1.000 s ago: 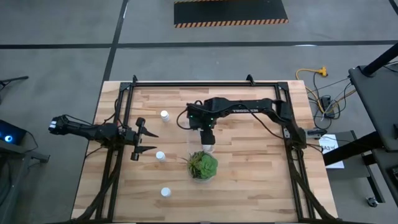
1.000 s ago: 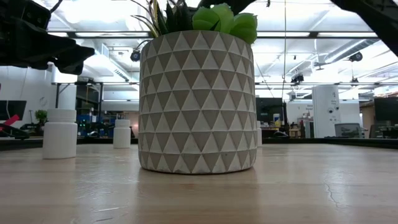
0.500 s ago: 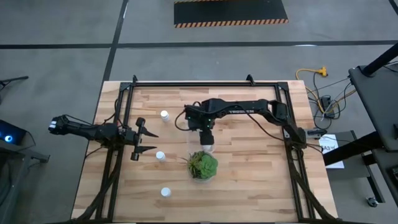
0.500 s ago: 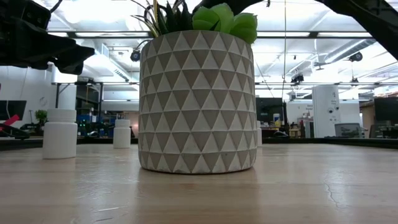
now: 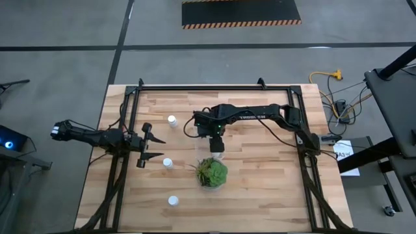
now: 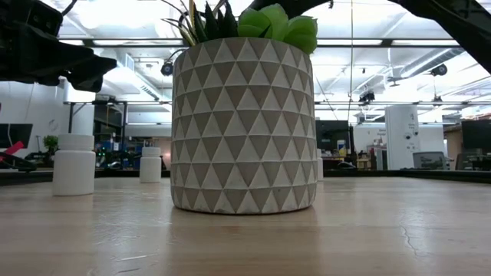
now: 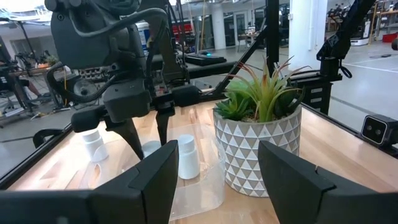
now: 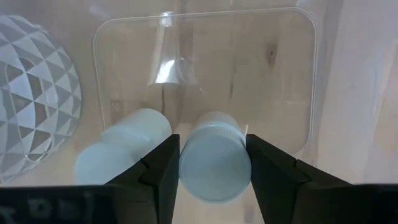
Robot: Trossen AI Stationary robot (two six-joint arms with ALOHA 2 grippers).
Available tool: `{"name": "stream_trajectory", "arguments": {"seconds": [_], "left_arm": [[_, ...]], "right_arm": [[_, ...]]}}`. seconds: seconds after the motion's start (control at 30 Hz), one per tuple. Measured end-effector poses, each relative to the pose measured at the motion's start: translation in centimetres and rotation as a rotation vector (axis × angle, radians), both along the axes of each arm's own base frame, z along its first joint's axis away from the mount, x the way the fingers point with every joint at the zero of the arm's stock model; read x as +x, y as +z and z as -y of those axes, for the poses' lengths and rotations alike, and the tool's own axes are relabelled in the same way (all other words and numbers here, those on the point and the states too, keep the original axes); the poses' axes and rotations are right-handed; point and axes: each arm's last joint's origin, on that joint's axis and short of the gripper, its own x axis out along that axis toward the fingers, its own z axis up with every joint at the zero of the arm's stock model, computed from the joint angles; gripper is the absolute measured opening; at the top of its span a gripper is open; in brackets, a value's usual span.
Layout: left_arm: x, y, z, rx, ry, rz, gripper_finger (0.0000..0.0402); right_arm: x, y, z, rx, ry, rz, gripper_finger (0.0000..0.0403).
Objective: Pick and place pill bottles into a basket
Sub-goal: Put the white pill bottle into the transparent bin
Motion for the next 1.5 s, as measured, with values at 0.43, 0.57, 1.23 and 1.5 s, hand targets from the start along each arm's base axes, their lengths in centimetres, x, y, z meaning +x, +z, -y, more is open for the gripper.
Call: {"name": "stream_trajectory", "arguments": {"seconds": [0.43, 0.57, 1.23, 1.5], "left_arm": [[0.0, 0.0, 0.0, 0.0, 0.0, 0.0, 0.0203], [0.0, 0.0, 0.0, 0.0, 0.0, 0.0, 0.0203], [0.0, 0.0, 0.0, 0.0, 0.0, 0.001, 0.0203], [0.0, 0.0, 0.0, 0.0, 0.0, 0.002, 0.0203]], "right_arm": [[-0.1, 0.0, 0.0, 0.001, -0.007, -0.004, 0.0182], [-0.2, 0.2, 0.0, 0.0, -0.007, -0.004, 0.0184], [-1.3, 5.7, 0.0, -0.017, -0.016, 0.13, 0.0185], [-2.5, 9.6, -0.1, -0.013, -0.082, 0.264, 0.0185]]}}
